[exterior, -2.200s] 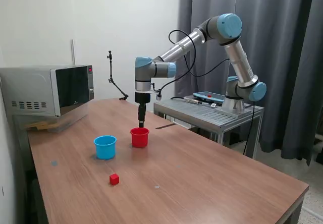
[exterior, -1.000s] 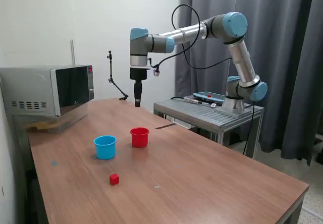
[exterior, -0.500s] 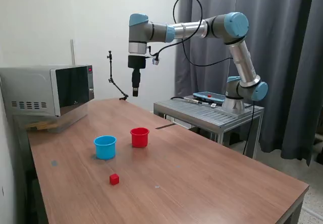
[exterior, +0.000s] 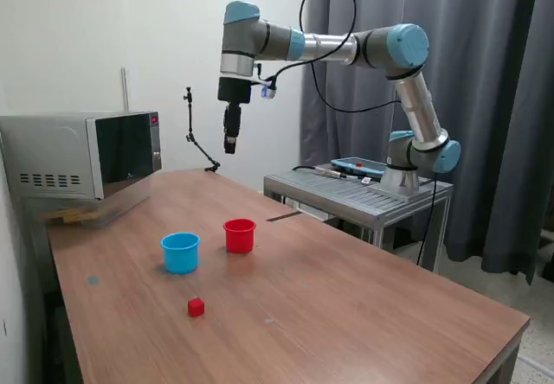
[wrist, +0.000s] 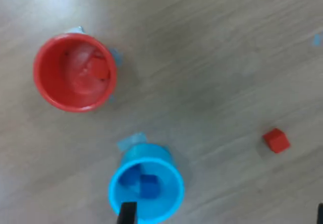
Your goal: Place red objects in the red bin, and blue objects in the blue bin.
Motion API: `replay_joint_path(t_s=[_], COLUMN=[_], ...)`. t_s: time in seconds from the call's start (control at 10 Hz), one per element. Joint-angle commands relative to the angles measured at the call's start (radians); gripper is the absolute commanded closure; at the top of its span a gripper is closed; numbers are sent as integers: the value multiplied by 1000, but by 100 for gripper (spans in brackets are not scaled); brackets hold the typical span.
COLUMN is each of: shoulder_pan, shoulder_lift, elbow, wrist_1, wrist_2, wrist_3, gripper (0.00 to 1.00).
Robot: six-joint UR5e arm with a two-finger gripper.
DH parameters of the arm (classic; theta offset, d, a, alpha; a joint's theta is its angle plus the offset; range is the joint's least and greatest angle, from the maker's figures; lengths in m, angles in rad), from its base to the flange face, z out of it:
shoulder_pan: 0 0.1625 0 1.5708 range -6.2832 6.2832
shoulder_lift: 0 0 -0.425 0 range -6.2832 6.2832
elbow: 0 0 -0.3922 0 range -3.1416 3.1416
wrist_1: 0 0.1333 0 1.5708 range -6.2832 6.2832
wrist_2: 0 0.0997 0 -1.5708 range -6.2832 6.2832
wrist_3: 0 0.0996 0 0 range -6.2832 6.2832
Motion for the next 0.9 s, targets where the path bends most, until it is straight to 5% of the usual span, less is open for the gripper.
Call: replay_joint_path(t_s=[0.0, 0.8], shoulder_pan=[40, 111], shoulder_lift=[37, 161], elbow=[-54, -195], wrist_1=[1, -5], wrist_2=[0, 0], wrist_3=[-53, -185], gripper=[0, 0])
